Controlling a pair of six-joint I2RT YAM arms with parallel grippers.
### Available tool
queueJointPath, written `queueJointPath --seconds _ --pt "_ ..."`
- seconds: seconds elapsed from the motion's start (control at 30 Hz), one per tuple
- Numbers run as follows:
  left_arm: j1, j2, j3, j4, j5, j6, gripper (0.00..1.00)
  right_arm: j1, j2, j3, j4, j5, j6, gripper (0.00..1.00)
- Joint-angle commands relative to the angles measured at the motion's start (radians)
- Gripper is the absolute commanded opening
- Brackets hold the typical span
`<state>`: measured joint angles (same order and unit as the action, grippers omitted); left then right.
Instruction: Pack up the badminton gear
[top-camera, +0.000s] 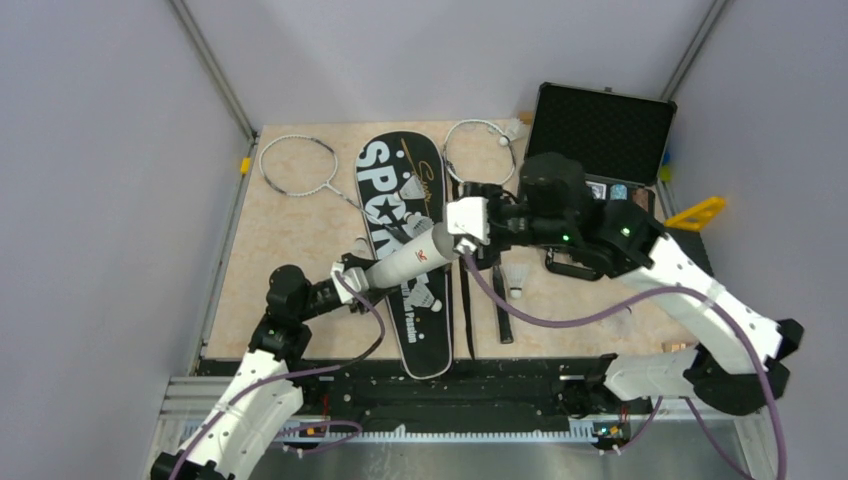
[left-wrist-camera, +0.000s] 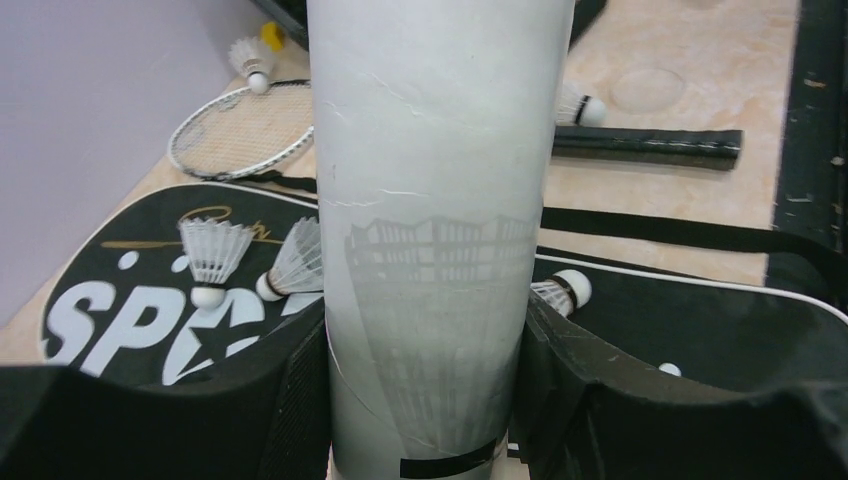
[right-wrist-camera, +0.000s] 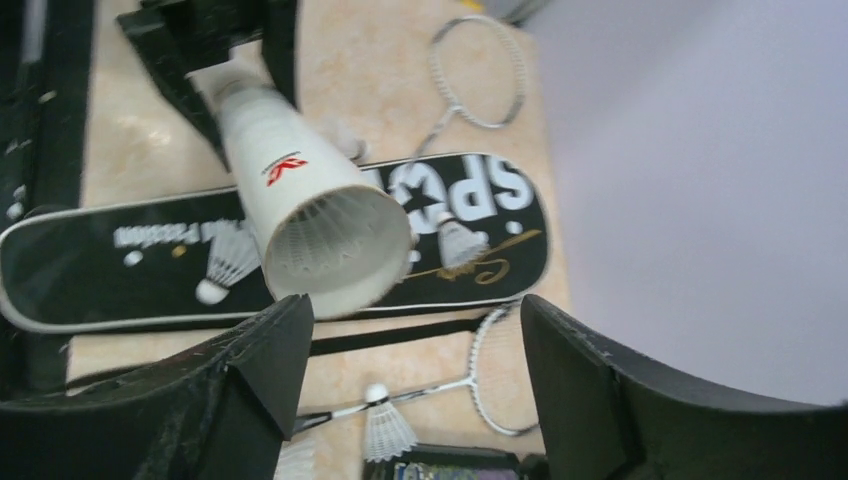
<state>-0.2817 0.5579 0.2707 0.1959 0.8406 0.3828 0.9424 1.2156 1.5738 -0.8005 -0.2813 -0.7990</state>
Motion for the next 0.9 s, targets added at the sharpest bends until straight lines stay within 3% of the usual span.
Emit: queueJointPath --seconds 0.0,0.13,0.2,0.3,0.4,0.5,0.6,0.87 --pt "-0.002 -0.027 0.025 0.144 -0.155 -0.075 0.32 0.008 -0.16 -0.085 0.298 0.223 0.169 0.81" --pt "-0.002 -0.056 -0.012 0.304 -0.479 -0.208 0.32 0.007 -0.223 -0.168 0.516 0.518 0.506 0.9" --pt "-0.002 -0.072 -0.023 0.357 -0.655 -0.257 0.32 0.008 -0.227 -0.203 0.522 0.637 0.668 0.93" --pt "-0.002 -0.091 -0.028 0.384 -0.889 -0.315 0.32 0.008 -0.207 -0.295 0.503 0.531 0.708 0.96" --pt "-0.002 -0.106 -0.03 0.39 -1.028 -0.351 0.32 0.007 -0.139 -0.394 0.513 0.362 0.685 0.97" --pt "-0.002 -0.117 -0.034 0.391 -1.081 -0.377 0.32 0.008 -0.047 -0.465 0.523 0.187 0.655 0.97" --pt "-0.001 -0.123 -0.04 0.394 -1.046 -0.38 0.32 0.009 0.062 -0.498 0.547 0.094 0.641 0.96" --pt "-0.002 -0.11 -0.042 0.404 -1.023 -0.414 0.32 0.029 0.384 -0.479 0.555 0.078 0.611 0.91"
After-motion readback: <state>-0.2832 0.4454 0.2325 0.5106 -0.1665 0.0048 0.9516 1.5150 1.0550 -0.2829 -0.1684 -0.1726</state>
